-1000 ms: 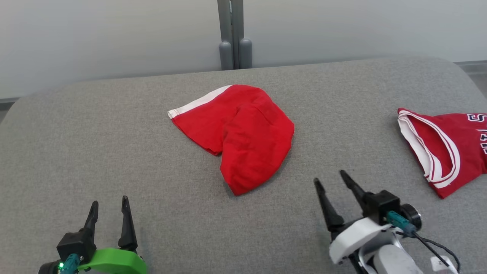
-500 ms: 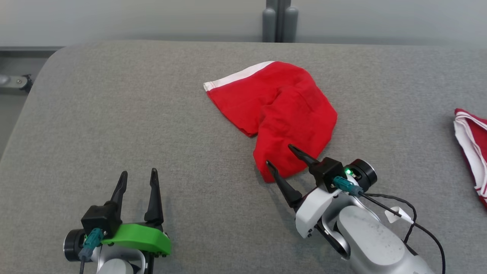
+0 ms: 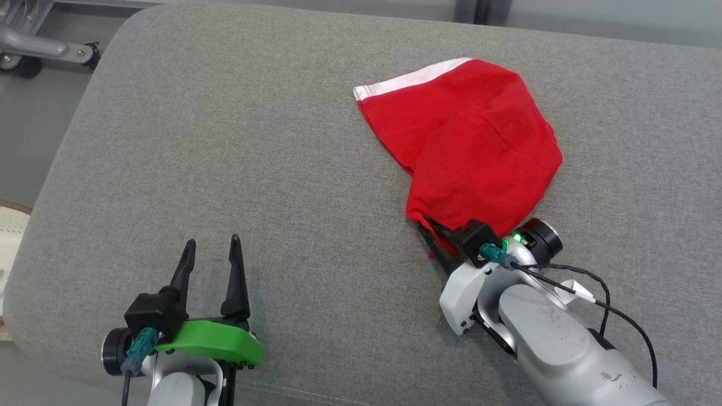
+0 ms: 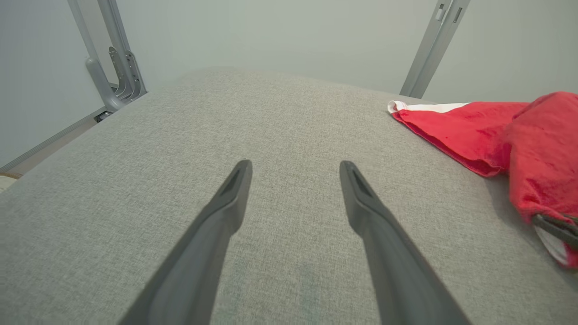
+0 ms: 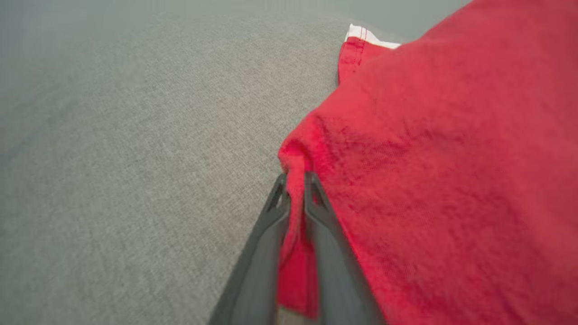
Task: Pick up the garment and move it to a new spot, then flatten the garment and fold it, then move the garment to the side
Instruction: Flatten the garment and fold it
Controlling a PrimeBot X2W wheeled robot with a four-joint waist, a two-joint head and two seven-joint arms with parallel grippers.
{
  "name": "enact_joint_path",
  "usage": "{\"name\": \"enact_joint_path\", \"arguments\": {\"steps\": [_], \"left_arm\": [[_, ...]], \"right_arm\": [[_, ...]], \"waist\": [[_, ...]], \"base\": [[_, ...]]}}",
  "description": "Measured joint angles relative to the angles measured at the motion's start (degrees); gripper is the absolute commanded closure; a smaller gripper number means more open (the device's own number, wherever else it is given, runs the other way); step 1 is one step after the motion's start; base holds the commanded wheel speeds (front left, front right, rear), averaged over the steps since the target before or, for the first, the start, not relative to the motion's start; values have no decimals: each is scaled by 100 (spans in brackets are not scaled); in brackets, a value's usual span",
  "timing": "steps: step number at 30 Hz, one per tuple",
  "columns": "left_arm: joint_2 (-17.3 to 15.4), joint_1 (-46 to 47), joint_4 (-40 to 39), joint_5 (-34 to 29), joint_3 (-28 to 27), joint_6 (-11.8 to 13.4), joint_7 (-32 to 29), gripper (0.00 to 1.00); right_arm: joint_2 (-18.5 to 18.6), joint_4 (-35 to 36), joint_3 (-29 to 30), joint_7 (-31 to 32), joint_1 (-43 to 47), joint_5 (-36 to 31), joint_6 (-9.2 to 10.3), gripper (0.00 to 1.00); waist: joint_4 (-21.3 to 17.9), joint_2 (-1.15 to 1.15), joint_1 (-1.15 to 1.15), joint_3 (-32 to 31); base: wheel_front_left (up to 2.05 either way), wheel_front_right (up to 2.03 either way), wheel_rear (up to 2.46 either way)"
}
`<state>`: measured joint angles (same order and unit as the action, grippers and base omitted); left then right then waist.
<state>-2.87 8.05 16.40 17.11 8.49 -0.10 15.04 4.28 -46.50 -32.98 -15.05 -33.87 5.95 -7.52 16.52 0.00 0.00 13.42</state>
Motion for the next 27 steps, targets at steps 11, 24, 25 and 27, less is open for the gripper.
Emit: {"name": "enact_joint_path", "arguments": {"steps": [11, 24, 25, 27], "left_arm": [[0, -10, 25, 86, 31, -3, -1, 0], [1, -228, 277, 177, 377, -93, 0, 0], [1, -246, 278, 177, 392, -91, 0, 0], [2, -261, 291, 178, 426, -92, 0, 0]], "right_arm": [[-52, 1413, -170, 0, -182, 546, 0, 100], [-23, 3513, 512, -1, -748, 1916, -1, 100], [53, 3397, 659, -1, -724, 1917, 0, 100], [281, 3034, 855, -1, -610, 1876, 1, 100]], "waist": [[-58, 0, 0, -92], [-297, 0, 0, -596], [-314, 0, 0, -608], [-326, 0, 0, -604]], "base": [[0, 0, 0], [0, 0, 0], [0, 0, 0], [0, 0, 0]]}}
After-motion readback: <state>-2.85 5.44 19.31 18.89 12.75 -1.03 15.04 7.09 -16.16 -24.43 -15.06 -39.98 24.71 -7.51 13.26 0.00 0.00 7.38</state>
